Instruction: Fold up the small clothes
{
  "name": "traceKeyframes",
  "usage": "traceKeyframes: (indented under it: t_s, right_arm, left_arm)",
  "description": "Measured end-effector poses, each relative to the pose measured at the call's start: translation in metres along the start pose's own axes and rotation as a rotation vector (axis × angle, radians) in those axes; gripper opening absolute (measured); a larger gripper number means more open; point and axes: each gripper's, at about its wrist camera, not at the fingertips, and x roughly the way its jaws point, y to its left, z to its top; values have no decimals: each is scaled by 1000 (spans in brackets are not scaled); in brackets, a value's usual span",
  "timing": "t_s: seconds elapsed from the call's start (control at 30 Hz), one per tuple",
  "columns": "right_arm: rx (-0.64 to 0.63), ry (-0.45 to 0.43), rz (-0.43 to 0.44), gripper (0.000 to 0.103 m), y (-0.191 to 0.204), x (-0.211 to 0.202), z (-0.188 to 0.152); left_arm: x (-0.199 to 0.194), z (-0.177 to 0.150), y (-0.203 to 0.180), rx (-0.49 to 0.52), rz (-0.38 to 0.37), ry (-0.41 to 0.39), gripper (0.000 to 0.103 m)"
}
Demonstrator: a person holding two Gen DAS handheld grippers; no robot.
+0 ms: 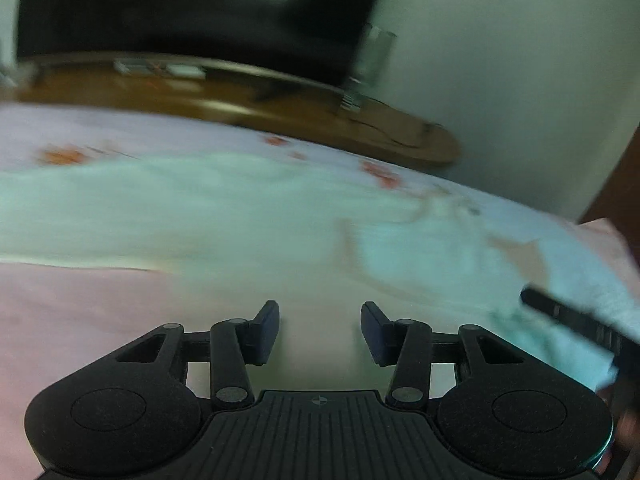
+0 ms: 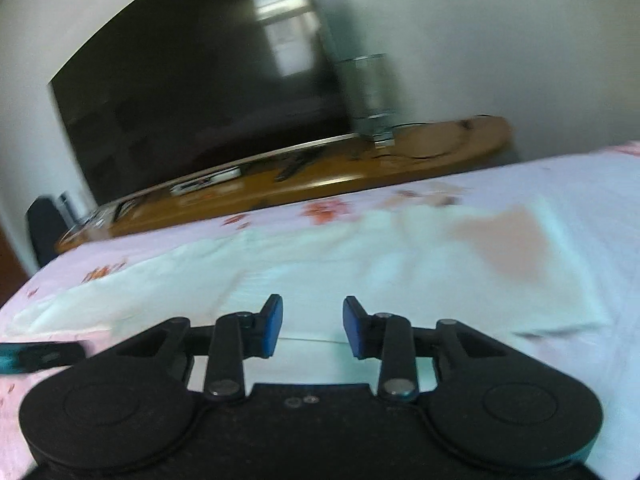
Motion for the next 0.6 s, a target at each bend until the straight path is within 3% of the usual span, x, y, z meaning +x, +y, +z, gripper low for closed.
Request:
traceKeyframes:
  t_s: [0.07,0.2,0.27,0.3,0.37,0.47,0.6]
  right_arm:
    - [31,-10,-27,34,-18,-13,1]
    - [55,-24,-66,34,-41,-26,-3]
    - [65,-27,-84,35,-51,-31,-5]
    - [74,-29,-92,35,-57,-36,-6]
    - [93,-30,-108,35,-66,-39,-9]
    - [115,-22,-130,35,-75,-40,-12]
    - [102,-4,-150,37,-82,-33,-12]
  left_arm:
    - [25,5,-10,-72,-93,47,47]
    - [66,11,-14,-177,-130,109,47]
    - [75,13,-14,-234,-162,94,46]
    - [77,12,-14,-254,-171,88,43]
    - [85,14,-14,-253,-145,89,4]
    - [86,18,-5,-277,-165,82,4]
    - [64,36,7,-254,-164,9,4]
